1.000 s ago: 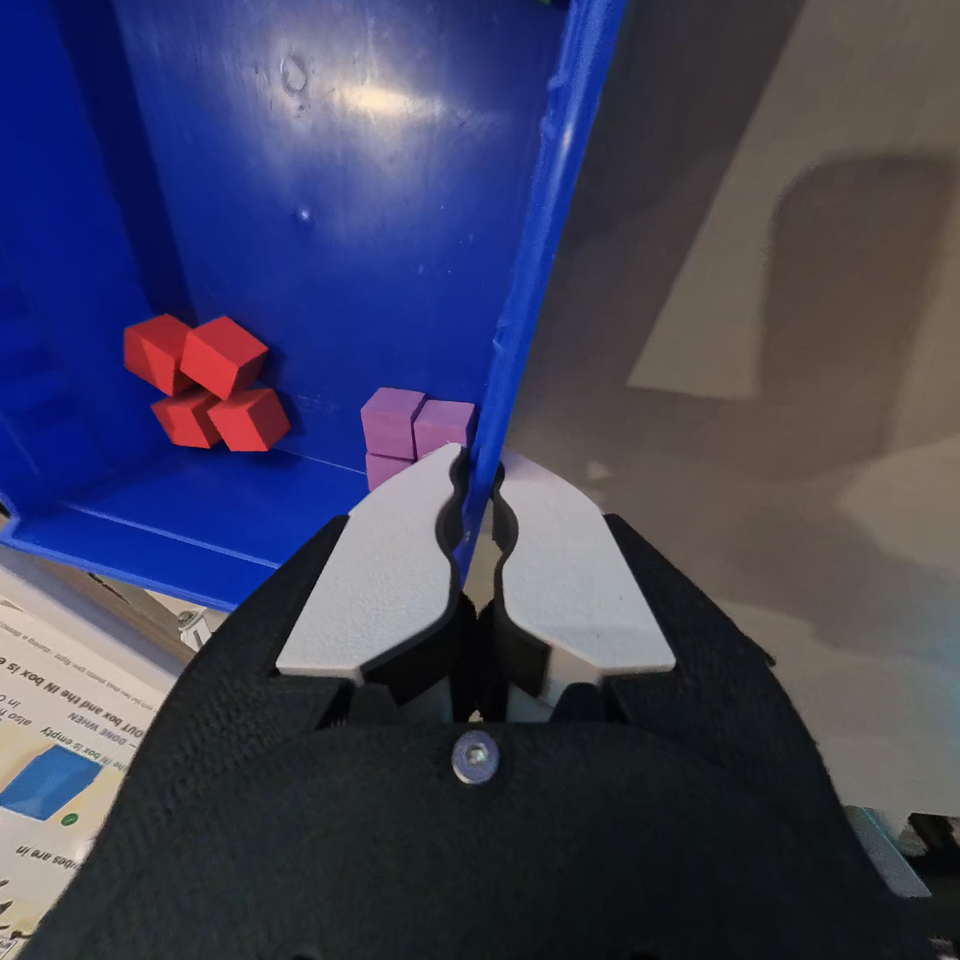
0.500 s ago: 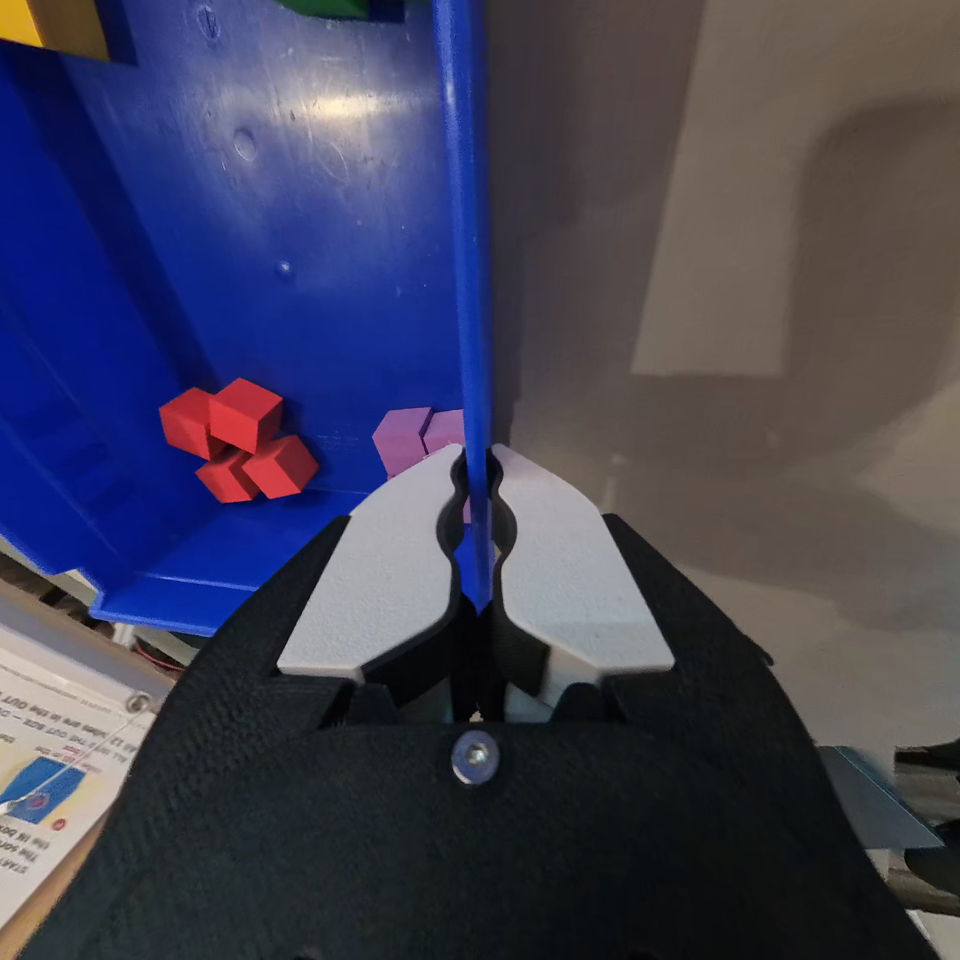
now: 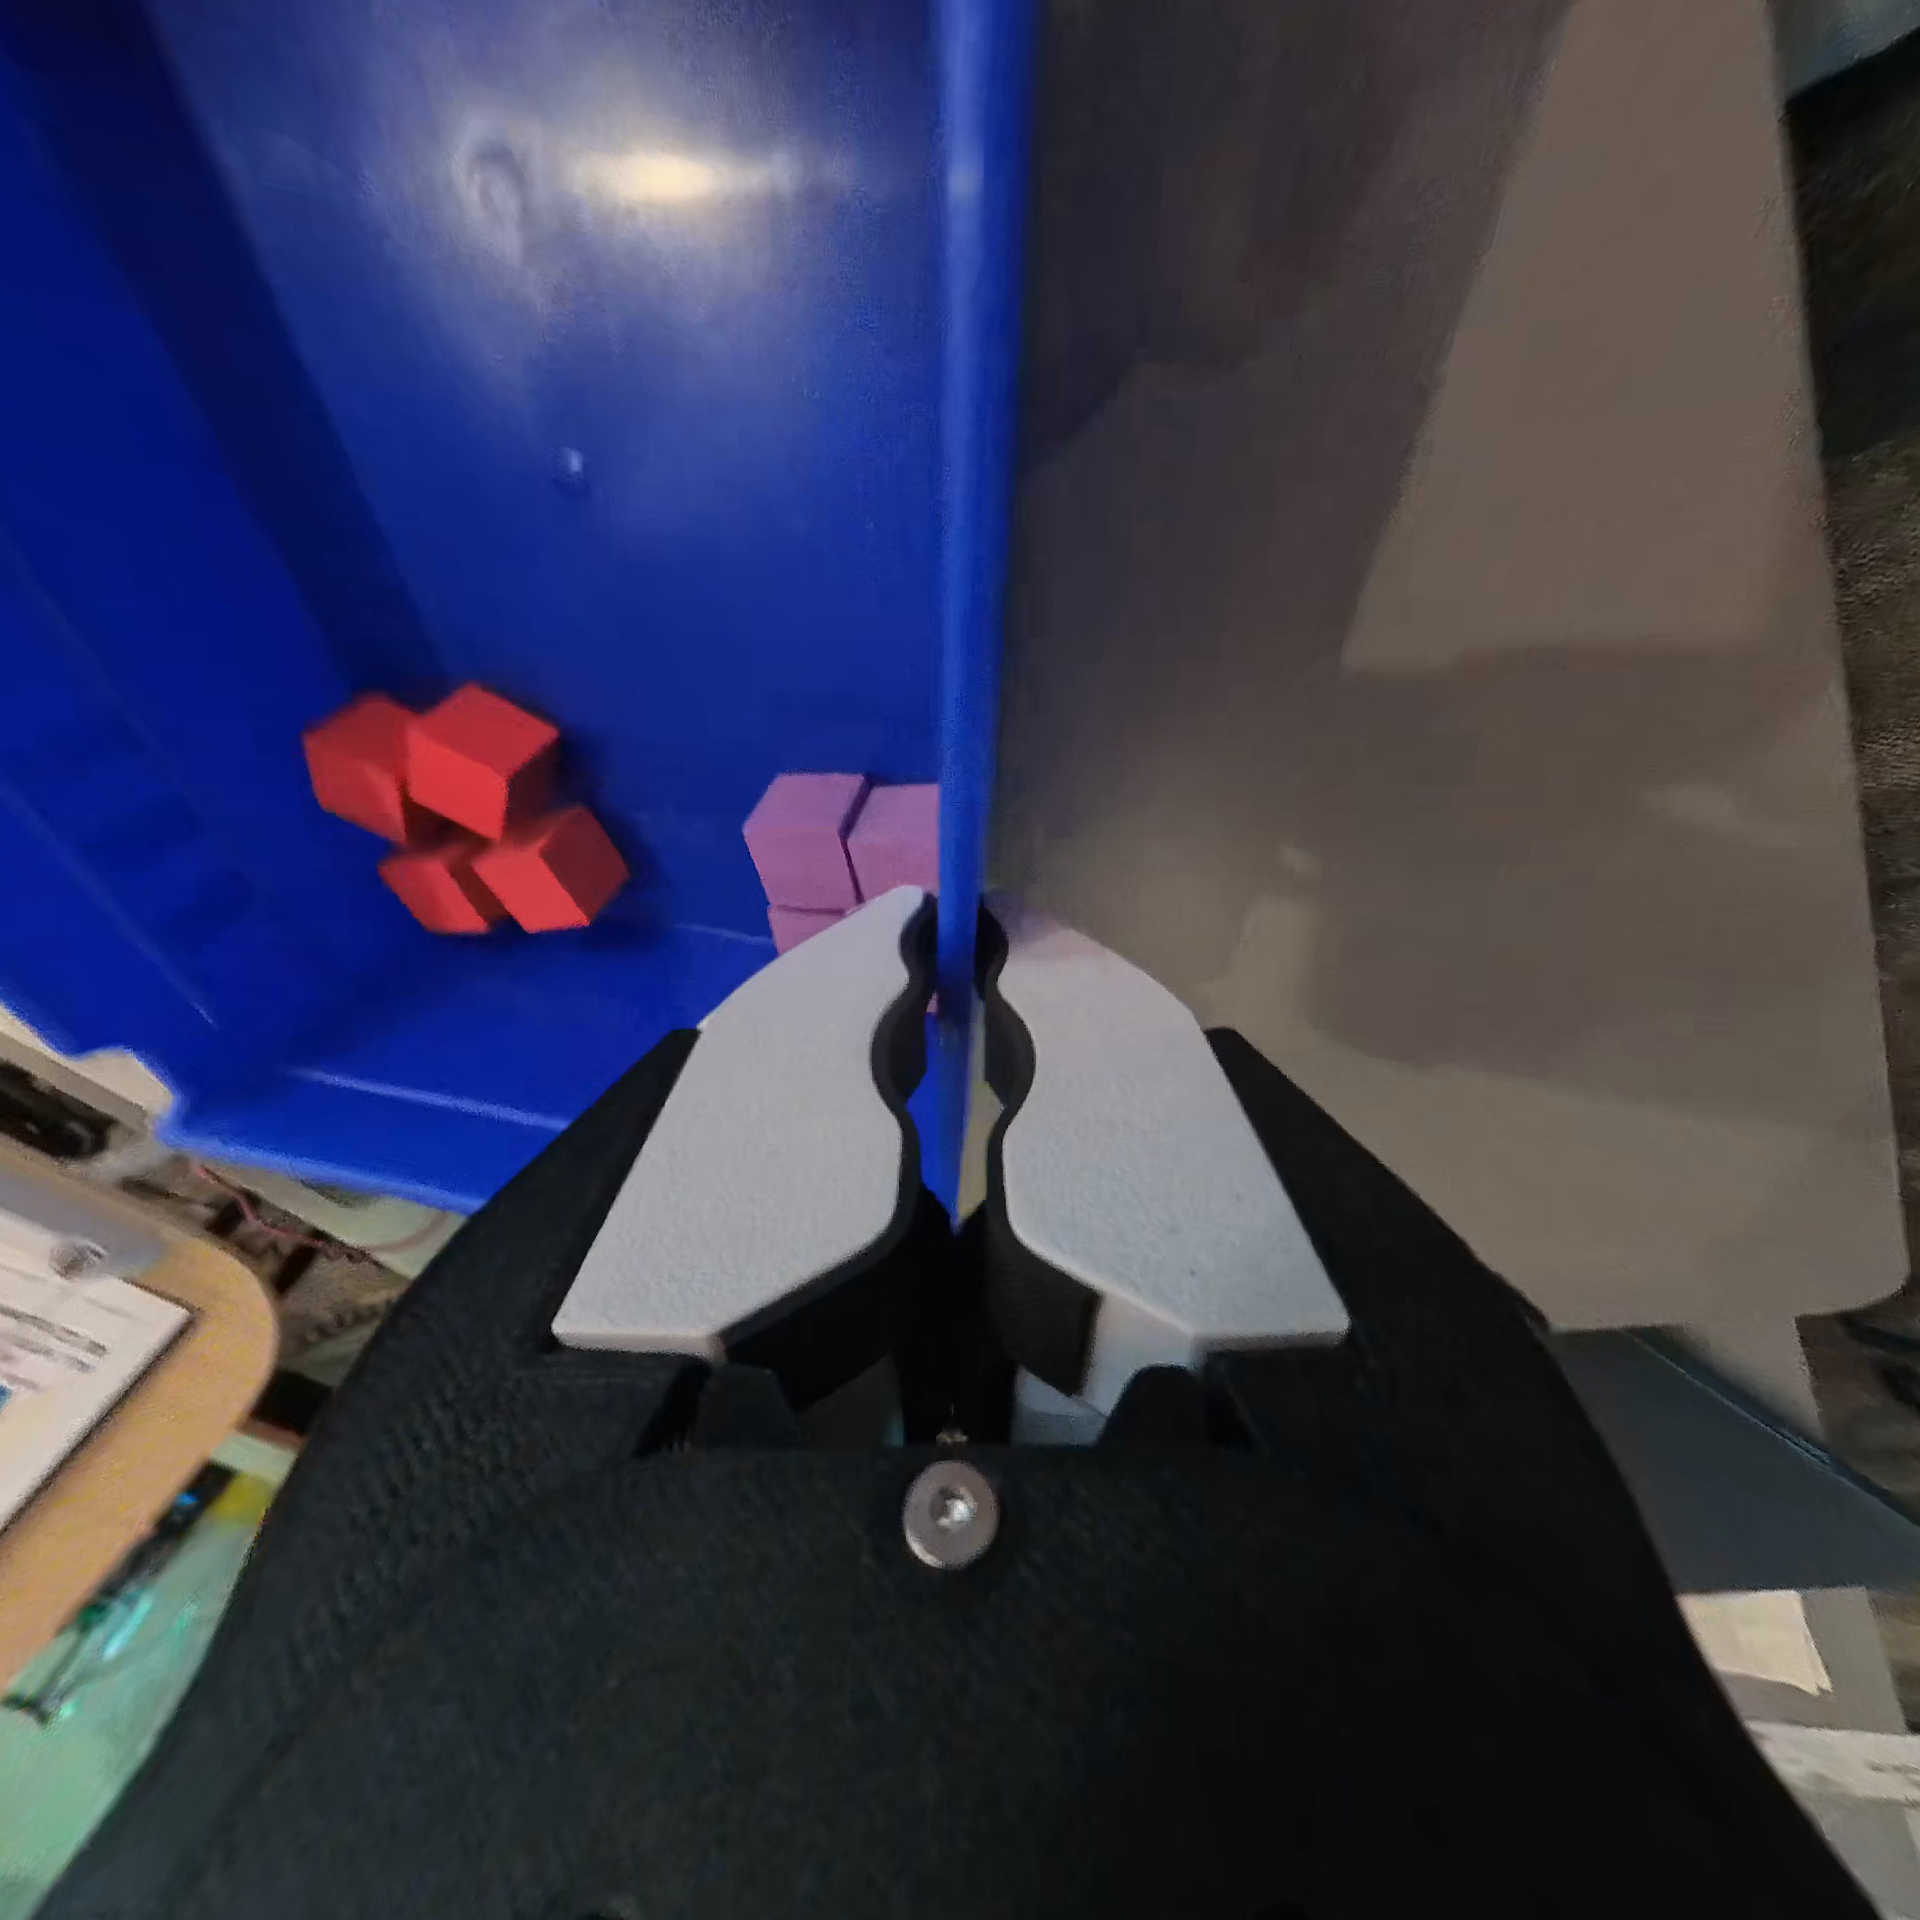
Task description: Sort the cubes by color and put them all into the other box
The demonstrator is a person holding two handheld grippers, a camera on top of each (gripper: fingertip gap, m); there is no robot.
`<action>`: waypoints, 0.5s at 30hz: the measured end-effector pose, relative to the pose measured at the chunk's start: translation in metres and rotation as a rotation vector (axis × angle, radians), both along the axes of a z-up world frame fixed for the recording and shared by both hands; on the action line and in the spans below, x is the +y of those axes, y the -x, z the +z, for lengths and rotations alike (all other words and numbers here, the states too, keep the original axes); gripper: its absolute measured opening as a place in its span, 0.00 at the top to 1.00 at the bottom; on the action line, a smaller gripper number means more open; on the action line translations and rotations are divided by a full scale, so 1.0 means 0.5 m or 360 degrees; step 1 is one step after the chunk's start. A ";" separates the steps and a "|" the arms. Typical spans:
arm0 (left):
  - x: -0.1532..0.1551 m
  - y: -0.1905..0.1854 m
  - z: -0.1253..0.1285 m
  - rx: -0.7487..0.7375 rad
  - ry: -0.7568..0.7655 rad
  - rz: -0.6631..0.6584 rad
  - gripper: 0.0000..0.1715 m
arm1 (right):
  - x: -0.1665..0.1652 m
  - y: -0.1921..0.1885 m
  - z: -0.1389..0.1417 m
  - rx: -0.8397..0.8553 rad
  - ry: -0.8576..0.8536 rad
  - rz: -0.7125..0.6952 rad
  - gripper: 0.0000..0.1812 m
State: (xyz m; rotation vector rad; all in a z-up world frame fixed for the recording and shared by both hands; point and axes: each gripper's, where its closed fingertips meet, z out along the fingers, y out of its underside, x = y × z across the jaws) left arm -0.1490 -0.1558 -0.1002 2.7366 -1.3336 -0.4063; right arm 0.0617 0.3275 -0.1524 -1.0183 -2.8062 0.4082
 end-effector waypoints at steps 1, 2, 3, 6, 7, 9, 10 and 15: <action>-0.018 0.012 0.001 0.0013 0.0006 0.0043 0.96 | -0.006 0.008 0.000 0.0001 0.0003 0.0003 0.84; -0.034 0.022 0.004 0.0020 0.0010 0.0099 0.94 | -0.012 0.014 0.000 0.0002 0.0006 0.0012 0.84; -0.046 0.029 0.007 0.0011 0.0001 0.0170 0.91 | -0.017 0.020 0.001 0.0004 0.0008 0.0020 0.84; -0.068 0.031 0.026 -0.0041 -0.0040 0.0477 0.64 | -0.026 0.028 0.008 0.0018 0.0023 0.0033 0.84; -0.076 0.027 0.038 -0.0052 -0.0048 0.0586 0.58 | -0.028 0.029 0.011 0.0022 0.0033 0.0030 0.85; -0.071 -0.003 0.077 -0.0148 -0.0157 0.0781 0.49 | -0.028 0.030 0.020 0.0050 0.0051 0.0033 0.85; -0.052 -0.027 0.103 -0.0217 -0.0272 0.0860 0.48 | -0.025 0.031 0.024 0.0068 0.0051 0.0032 0.84; 0.174 -0.213 0.214 -0.0598 -0.0926 0.1075 0.76 | -0.030 0.036 0.045 0.0169 0.0096 0.0053 0.82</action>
